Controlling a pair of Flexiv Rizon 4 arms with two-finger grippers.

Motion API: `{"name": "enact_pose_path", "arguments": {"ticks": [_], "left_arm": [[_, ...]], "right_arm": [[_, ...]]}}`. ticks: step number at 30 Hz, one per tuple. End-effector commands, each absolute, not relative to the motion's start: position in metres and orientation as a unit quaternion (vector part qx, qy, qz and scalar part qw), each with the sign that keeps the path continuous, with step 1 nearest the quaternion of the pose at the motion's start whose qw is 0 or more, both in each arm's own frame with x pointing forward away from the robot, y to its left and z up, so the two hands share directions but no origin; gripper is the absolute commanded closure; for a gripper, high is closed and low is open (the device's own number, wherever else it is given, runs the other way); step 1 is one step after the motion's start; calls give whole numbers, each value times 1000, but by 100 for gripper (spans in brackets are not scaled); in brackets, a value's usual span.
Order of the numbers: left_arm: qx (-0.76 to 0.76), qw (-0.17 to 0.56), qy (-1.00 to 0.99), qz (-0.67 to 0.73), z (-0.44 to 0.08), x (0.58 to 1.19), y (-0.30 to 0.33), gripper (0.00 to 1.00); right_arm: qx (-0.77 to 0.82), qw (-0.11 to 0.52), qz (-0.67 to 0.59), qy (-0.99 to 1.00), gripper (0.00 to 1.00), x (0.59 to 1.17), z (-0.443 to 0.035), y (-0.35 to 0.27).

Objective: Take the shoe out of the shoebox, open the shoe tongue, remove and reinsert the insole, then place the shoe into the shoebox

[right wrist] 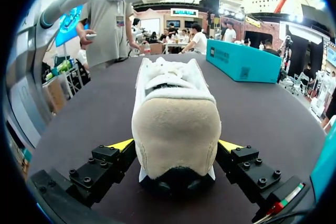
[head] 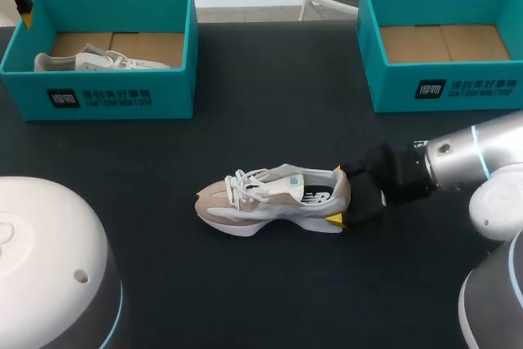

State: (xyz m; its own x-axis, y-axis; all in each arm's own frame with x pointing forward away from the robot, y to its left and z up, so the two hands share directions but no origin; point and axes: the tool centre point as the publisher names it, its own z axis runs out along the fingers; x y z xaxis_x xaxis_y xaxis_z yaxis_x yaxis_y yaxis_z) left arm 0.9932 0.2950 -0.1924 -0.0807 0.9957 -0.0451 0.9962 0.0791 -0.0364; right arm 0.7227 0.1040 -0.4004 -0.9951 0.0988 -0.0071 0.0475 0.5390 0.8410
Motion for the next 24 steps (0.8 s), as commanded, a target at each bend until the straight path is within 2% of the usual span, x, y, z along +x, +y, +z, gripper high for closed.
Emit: {"name": "enact_pose_path", "arguments": {"ticks": [1, 13, 14, 15, 16, 24], "left_arm": [[678, 5, 734, -28, -192, 992, 295, 0], [678, 5, 734, -28, -192, 992, 295, 0], [678, 5, 734, -28, -192, 992, 295, 0], [678, 5, 734, -28, -192, 992, 295, 0], [678, 5, 734, -28, -192, 992, 295, 0], [678, 5, 734, -28, -192, 992, 295, 0]], "right_arm": [[39, 24, 482, 875, 0, 729, -409, 113], [40, 13, 488, 872, 0, 729, -420, 121], [40, 13, 488, 872, 27, 729, -421, 121], [40, 13, 488, 872, 69, 728, -421, 121], [31, 12, 489, 871, 100, 728, -421, 122], [27, 11, 496, 868, 100, 728, -421, 124]]}}
